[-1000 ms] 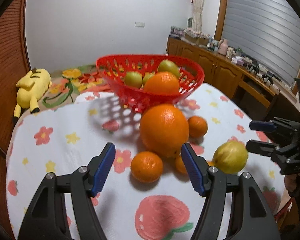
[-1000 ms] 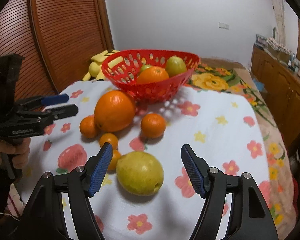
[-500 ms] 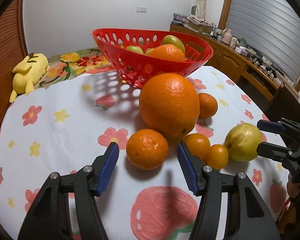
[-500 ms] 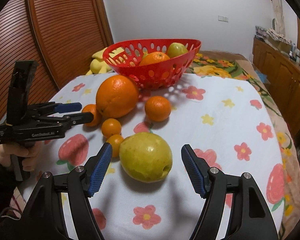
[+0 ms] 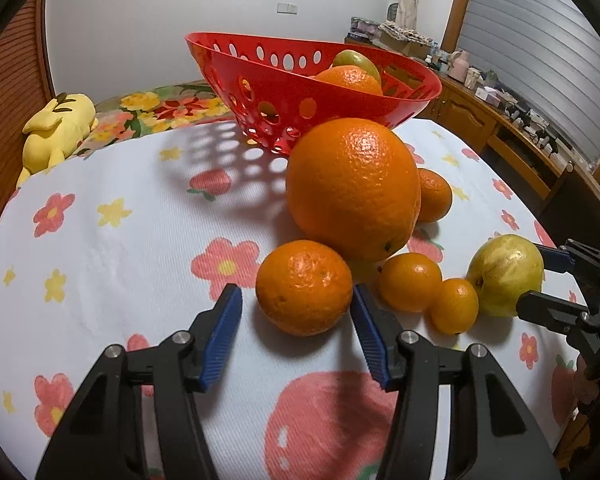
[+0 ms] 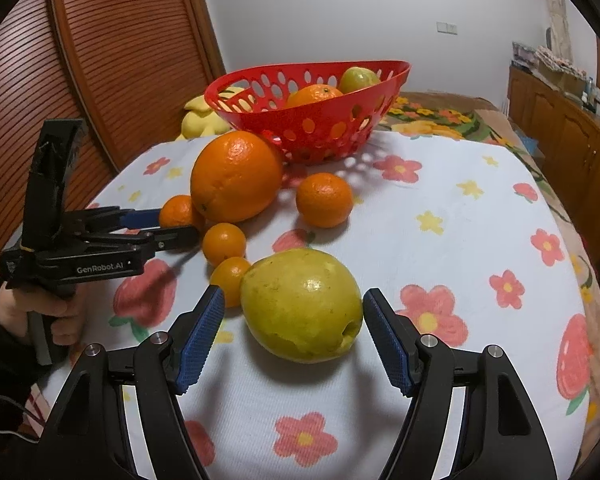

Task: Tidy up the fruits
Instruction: 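Withdraw both grippers from the basket toward the loose fruit on the cloth, then grasp the yellow-green pear with the right gripper while the left gripper grasps a mandarin, then lift and carry the pear with the right gripper while the left gripper carries the mandarin over the basket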

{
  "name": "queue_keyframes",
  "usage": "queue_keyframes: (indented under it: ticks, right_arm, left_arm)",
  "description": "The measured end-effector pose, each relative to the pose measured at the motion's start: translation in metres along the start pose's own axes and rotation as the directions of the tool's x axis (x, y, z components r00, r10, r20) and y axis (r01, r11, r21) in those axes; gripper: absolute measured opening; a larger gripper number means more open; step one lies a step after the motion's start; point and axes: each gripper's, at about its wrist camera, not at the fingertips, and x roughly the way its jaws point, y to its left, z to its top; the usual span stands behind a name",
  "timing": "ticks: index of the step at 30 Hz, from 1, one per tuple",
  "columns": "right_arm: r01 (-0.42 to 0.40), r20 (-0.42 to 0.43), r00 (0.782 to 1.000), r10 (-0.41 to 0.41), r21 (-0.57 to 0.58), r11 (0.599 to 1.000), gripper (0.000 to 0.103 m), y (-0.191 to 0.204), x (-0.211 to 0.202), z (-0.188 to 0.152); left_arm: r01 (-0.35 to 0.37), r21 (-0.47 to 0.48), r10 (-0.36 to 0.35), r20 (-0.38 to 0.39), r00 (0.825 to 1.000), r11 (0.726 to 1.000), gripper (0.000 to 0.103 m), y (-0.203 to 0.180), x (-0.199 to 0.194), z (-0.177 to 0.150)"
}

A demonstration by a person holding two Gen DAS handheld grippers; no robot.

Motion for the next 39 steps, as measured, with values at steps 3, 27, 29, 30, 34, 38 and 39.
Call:
queue_keyframes:
  ticks: [3, 27, 29, 30, 34, 38, 39]
  right_arm:
    - [0.004, 0.003, 1.0, -0.004, -0.001, 1.0, 0.074, 0.001, 0.0, 0.0]
    - [0.005, -0.052, 0.999, -0.004, 0.01, 1.0, 0.072, -0.004, 0.024, -0.001]
    - [0.008, -0.051, 0.999, -0.008, 0.002, 1.0, 0.069, -0.003, 0.023, -0.001]
    - [0.006, -0.052, 0.999, -0.006, 0.005, 1.0, 0.069, -0.003, 0.023, -0.001]
    - [0.004, -0.051, 0.999, -0.004, 0.005, 1.0, 0.069, -0.003, 0.022, -0.001]
    - [0.017, -0.041, 0.999, -0.017, 0.0, 1.0, 0.069, -0.004, 0.019, -0.001]
    - [0.014, -0.04, 0.999, -0.014, 0.001, 1.0, 0.069, -0.004, 0.018, -0.001]
  left_arm:
    - [0.019, -0.001, -0.019, -0.001, 1.0, 1.0, 0.05, 0.001, 0.001, 0.0]
    - [0.044, -0.008, -0.043, 0.083, 0.996, 0.999, 0.043, 0.004, -0.029, -0.005]
    - [0.044, -0.006, -0.043, 0.097, 0.994, 0.999, 0.043, 0.002, -0.038, -0.007]
    - [0.043, -0.004, -0.042, 0.103, 0.994, 0.999, 0.043, 0.001, -0.042, -0.007]
    - [0.046, 0.007, -0.046, 0.128, 0.991, 0.999, 0.043, -0.003, -0.057, -0.009]
    - [0.046, 0.017, -0.048, 0.148, 0.988, 0.999, 0.043, -0.008, -0.067, -0.007]
    - [0.047, 0.019, -0.049, 0.153, 0.987, 0.999, 0.043, -0.009, -0.068, -0.006]
